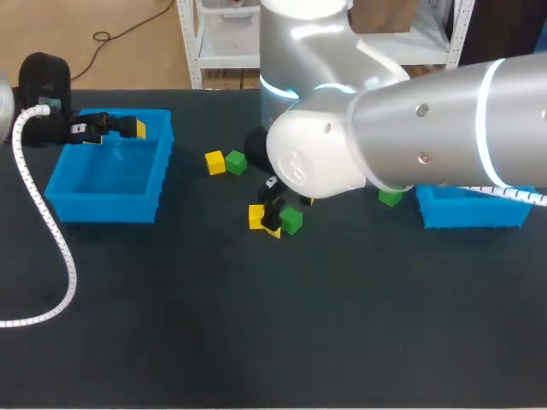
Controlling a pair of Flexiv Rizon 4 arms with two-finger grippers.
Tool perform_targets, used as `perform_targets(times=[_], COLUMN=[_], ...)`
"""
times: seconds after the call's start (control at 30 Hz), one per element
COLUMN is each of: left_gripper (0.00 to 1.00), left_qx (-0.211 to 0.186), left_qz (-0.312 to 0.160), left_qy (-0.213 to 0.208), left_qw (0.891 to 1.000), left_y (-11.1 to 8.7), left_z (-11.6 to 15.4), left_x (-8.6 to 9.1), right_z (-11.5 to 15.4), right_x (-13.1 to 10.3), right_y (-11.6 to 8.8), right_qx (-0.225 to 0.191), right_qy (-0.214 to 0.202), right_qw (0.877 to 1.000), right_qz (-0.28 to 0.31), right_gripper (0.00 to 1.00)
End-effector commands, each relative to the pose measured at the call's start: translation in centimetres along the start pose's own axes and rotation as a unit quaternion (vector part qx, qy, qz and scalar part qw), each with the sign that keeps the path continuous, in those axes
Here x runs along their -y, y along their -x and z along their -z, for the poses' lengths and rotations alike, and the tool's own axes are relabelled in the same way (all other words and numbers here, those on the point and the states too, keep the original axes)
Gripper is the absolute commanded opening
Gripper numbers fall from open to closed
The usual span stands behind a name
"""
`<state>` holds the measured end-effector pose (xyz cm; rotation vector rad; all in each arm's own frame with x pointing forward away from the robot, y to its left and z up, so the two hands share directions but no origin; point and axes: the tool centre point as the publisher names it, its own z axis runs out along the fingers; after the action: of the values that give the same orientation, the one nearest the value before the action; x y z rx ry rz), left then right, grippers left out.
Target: Put the green cubes in the right bin and the yellow cubes in the left bin.
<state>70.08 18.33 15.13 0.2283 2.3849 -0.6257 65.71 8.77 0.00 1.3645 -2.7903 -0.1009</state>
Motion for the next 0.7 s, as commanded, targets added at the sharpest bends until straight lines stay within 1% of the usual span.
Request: perform_targets(times=[0.03,0.23,0.27,0.3,0.33,0.37,0.4,0.7], left_gripper=[1.00,1.00,1.00,1.00,1.00,1.00,1.00,1.00], left_qx=[0.003,0.003,0.003,0.003,0.003,0.003,0.003,0.003], left_qz=[-0.001,-0.001,-0.001,-0.001,-0.001,-0.001,-0.001,-0.001], left_qy=[-0.004,-0.004,-0.004,-0.004,-0.004,-0.004,-0.004,-0.004], left_qw=[1.000,1.000,1.000,1.000,1.000,1.000,1.000,1.000], left_y=[-0.1,-0.1,-0.1,-0.1,-0.1,-0.1,-0.1,-0.1], left_z=[0.0,0.0,0.0,0.0,0.0,0.0,0.0,0.0], left_x=[-0.1,-0.1,-0.1,-0.1,-0.1,-0.1,-0.1,-0.1], right_z=[-0.8,-1.4,-1.5,-1.6,-1.7,-1.8,-1.8,-1.9], right_x=[0.2,0.3,0.3,0.3,0.3,0.3,0.3,0.5], right_y=[0.7,0.8,0.8,0.8,0.8,0.8,0.7,0.8], right_qx=[-0.005,-0.016,-0.019,-0.021,-0.026,-0.026,-0.026,-0.035], right_qy=[0.003,-0.003,-0.006,-0.007,-0.009,-0.009,-0.009,-0.014], right_qw=[1.000,1.000,1.000,1.000,1.000,1.000,1.000,0.999], right_qz=[0.000,-0.005,-0.007,-0.009,-0.009,-0.010,-0.011,-0.022], right_gripper=[1.00,1.00,0.47,0.27,0.16,0.03,0.00,0.00])
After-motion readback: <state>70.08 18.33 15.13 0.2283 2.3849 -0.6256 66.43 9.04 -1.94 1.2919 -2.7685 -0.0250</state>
